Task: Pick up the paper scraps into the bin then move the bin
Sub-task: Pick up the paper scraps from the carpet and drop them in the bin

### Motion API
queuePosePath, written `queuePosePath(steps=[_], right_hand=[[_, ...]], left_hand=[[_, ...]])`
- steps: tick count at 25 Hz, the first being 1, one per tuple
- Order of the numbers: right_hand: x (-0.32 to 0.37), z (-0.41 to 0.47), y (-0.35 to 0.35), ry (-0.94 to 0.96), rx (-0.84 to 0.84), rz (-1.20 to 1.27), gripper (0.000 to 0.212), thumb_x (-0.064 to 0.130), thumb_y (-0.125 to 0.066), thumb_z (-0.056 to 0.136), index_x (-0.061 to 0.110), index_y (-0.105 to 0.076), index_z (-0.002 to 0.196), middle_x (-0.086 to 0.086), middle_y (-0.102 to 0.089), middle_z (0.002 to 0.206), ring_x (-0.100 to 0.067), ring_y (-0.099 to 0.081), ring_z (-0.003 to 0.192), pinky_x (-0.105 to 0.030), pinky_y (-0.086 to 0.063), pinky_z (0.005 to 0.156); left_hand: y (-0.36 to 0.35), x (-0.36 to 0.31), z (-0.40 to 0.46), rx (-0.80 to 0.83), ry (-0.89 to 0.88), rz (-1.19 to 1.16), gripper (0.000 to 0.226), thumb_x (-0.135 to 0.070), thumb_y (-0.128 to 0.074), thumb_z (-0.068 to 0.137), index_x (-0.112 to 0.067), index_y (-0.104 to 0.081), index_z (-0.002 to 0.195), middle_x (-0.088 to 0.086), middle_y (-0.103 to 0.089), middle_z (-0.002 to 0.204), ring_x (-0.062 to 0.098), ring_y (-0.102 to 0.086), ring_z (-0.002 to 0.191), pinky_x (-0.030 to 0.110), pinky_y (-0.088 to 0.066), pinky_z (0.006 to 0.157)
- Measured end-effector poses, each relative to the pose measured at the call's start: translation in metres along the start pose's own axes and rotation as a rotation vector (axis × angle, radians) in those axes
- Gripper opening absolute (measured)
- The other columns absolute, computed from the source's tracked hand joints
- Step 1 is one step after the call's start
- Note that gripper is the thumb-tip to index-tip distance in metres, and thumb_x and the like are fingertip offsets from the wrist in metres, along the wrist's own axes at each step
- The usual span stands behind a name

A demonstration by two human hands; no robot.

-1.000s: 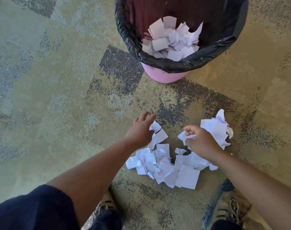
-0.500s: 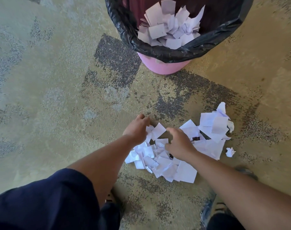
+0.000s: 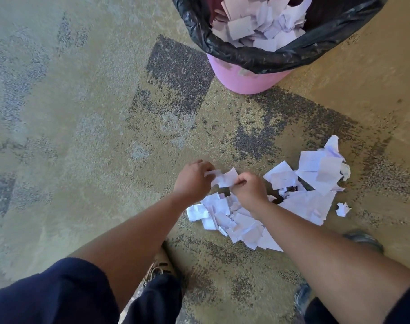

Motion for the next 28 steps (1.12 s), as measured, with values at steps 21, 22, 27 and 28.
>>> queuePosePath(steps=[21, 22, 27, 28], right_hand=[[-0.039, -0.041, -0.028, -0.030, 0.137, 0.024, 0.044, 0.014, -0.072, 0.086, 0.024, -0.056, 0.126, 0.003, -0.061, 0.120, -0.019, -0.064, 0.106, -0.041, -0.055, 0.095], [-0.040, -0.041, -0.028, -0.045, 0.150, 0.039, 0.047, 0.016, -0.073, 0.088, 0.022, -0.056, 0.131, 0.003, -0.060, 0.119, -0.019, -0.065, 0.105, -0.042, -0.055, 0.096], [-0.041, -0.046, -0.023, -0.082, 0.260, 0.159, 0.022, 0.014, -0.067, 0.095, 0.020, -0.060, 0.115, -0.003, -0.062, 0.103, -0.010, -0.063, 0.067, -0.037, -0.058, 0.076], [-0.040, -0.049, -0.021, -0.049, 0.251, 0.150, 0.019, 0.014, -0.066, 0.096, 0.021, -0.060, 0.112, -0.002, -0.060, 0.103, -0.011, -0.062, 0.075, -0.035, -0.055, 0.076]], left_hand=[[-0.082, 0.022, -0.091, -0.023, 0.491, -0.563, 0.010, -0.027, -0.061, 0.101, -0.018, -0.062, 0.104, 0.003, -0.052, 0.123, 0.013, -0.060, 0.091, 0.033, -0.051, 0.086], [-0.082, 0.024, -0.092, -0.021, 0.489, -0.605, 0.005, -0.027, -0.062, 0.100, -0.022, -0.063, 0.101, 0.004, -0.059, 0.117, 0.015, -0.063, 0.089, 0.037, -0.055, 0.084], [-0.070, 0.016, -0.091, -0.022, 0.468, -0.790, 0.025, -0.014, -0.065, 0.099, -0.026, -0.056, 0.119, -0.001, -0.068, 0.109, 0.005, -0.066, 0.077, 0.018, -0.052, 0.064], [-0.069, 0.015, -0.091, -0.003, 0.438, -0.799, 0.030, -0.014, -0.066, 0.098, -0.027, -0.055, 0.123, 0.001, -0.067, 0.112, 0.004, -0.067, 0.077, 0.017, -0.052, 0.064]])
Point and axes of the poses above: each hand's wrist, its own z-axis towards the middle knuckle, its own y-axis out of the back of the hand, x = y × z, the point moved 3 cm from there along z, towards the middle knuckle
